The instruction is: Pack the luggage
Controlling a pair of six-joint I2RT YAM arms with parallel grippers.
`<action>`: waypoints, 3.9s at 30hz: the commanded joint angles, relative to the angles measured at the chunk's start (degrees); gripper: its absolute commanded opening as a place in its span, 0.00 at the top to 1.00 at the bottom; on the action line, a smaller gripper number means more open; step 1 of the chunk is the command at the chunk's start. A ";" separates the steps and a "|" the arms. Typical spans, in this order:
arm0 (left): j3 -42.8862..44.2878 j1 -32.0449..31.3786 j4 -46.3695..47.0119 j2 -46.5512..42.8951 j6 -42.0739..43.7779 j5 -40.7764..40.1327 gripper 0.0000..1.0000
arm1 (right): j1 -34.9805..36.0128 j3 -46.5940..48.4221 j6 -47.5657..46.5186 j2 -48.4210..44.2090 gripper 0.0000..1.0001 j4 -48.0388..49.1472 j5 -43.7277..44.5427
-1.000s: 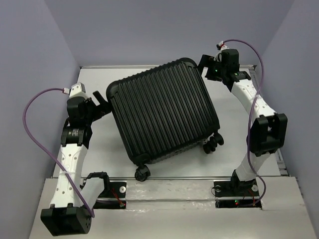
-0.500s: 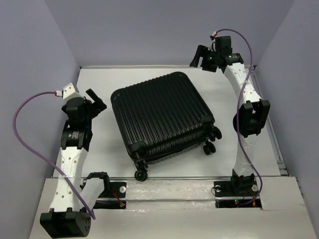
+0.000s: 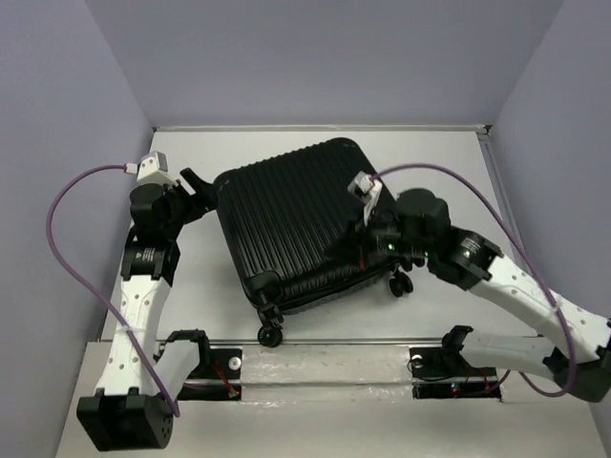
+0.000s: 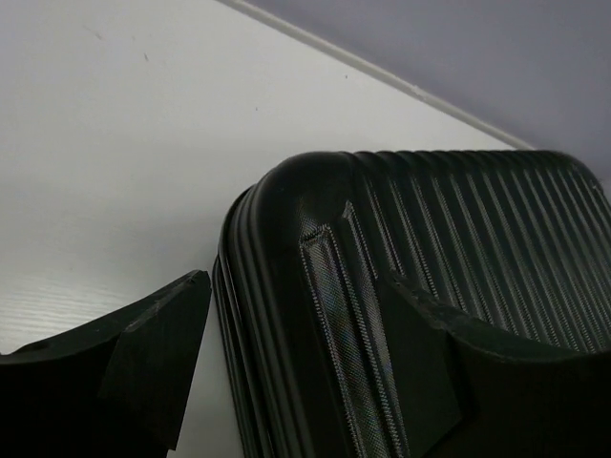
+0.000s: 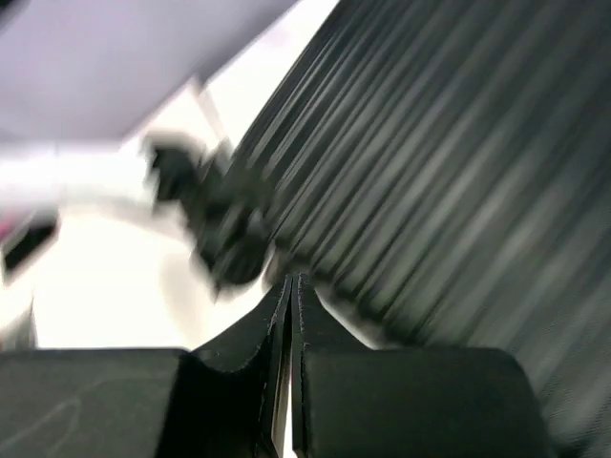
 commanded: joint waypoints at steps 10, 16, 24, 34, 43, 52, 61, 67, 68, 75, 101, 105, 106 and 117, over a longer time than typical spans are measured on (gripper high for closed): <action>19.91 -0.23 5.47 22.70 -3.50 10.88 0.13 | 20.29 -25.22 11.35 -6.76 0.93 -6.78 13.78; 21.44 -3.91 4.85 22.04 -2.28 8.88 0.13 | 18.46 -29.26 17.24 -3.59 0.93 -9.51 28.36; 7.30 -6.29 2.83 10.78 2.82 3.68 0.12 | -0.61 -30.60 10.59 -6.06 0.93 1.08 33.58; 5.34 -6.38 1.42 8.39 2.74 0.86 0.10 | -19.32 -13.58 3.70 10.79 0.93 22.38 11.75; 7.10 -6.64 0.89 9.71 0.90 3.49 0.08 | -28.83 4.38 1.69 28.92 0.91 28.45 -8.78; -2.90 -29.65 -2.45 -1.71 -1.99 2.62 0.23 | -25.60 -22.21 5.72 6.28 0.40 29.06 -11.25; -15.75 -43.02 12.91 -3.84 -16.94 7.01 0.14 | -7.05 -50.68 12.58 -9.99 0.82 45.31 -3.69; -15.05 -45.84 17.94 2.06 -17.74 9.22 0.14 | -2.31 -52.13 12.15 -4.57 0.47 53.50 -8.87; -14.87 -46.28 17.85 2.50 -17.65 9.12 0.14 | -1.16 -51.52 11.62 -3.43 0.45 53.59 -8.00; -15.31 -49.70 10.31 -0.13 -16.51 2.37 0.14 | 0.26 -50.29 11.18 0.89 0.38 59.48 -5.80; -13.46 -52.70 18.28 7.33 -18.00 -0.02 0.28 | 0.78 -52.82 22.25 16.52 0.90 86.98 -9.93; -12.16 -53.31 22.59 8.74 -19.23 -0.37 0.31 | 2.10 -56.34 24.27 15.92 0.93 90.15 -7.74; -11.54 -53.40 23.03 9.27 -19.67 -0.72 0.32 | 2.62 -56.95 24.19 15.31 0.93 89.63 -6.69; 1.98 -57.35 30.33 23.84 -18.35 -4.40 0.36 | 14.82 -61.27 30.67 6.78 0.93 85.57 17.21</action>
